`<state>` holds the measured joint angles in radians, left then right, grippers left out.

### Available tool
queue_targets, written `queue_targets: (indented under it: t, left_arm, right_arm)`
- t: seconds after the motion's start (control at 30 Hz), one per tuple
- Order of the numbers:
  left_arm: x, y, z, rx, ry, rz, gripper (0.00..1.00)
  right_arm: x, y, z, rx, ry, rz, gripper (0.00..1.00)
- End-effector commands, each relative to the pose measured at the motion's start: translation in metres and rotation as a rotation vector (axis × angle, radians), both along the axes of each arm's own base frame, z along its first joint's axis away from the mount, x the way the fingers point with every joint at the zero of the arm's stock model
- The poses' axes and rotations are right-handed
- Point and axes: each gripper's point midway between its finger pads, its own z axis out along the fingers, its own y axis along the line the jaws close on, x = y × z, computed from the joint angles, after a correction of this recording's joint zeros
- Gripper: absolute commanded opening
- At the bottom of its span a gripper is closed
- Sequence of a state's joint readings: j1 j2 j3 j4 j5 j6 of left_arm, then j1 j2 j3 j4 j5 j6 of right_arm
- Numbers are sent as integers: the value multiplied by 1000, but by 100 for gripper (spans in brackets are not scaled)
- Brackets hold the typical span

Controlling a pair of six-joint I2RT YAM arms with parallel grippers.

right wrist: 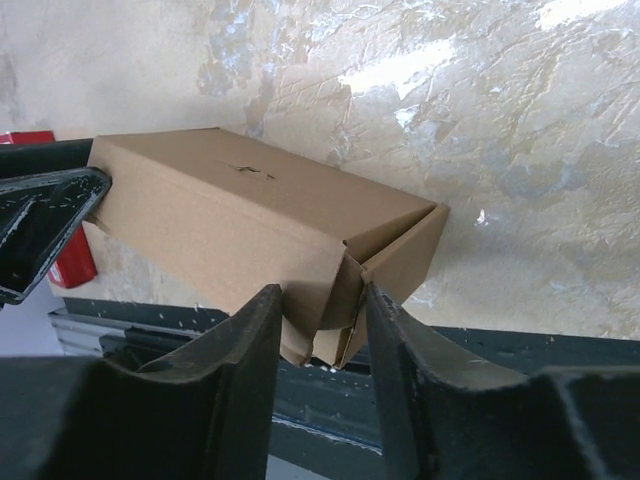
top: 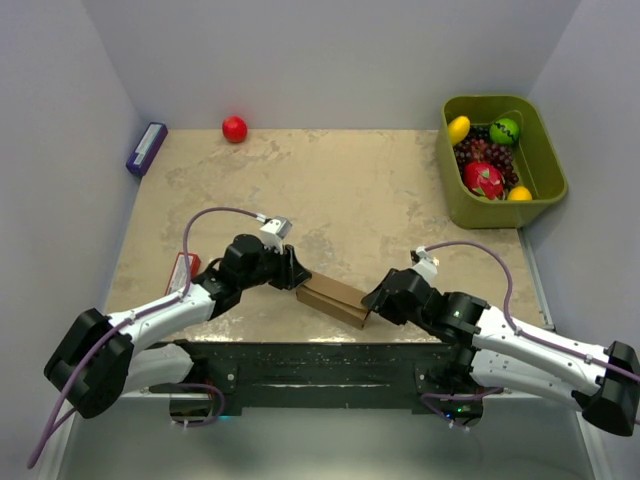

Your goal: Fold the paper box

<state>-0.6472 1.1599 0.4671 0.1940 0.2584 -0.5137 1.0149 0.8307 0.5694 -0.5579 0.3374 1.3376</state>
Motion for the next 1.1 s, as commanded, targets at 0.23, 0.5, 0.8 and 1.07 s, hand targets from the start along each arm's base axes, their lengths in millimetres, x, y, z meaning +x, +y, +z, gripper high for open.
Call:
queue_targets:
  t: [0.23,0.5,0.8,1.07]
  left_arm:
    - [-18,18,-41,117,106,-2,40]
    - [-17,24,-43,134,110,28,49]
    - [-11,21,-9,46,52,72,77]
    - [-8,25,18,-53,26,106,86]
  right_arm:
    - [-32,-24,-59,-102,155,11,26]
    - [-37,-35,-75,-161,180,2,15]
    - [-35,-43,-75,-190,170,-15,4]
    - [-34,-46,-73,-210,164,-18,4]
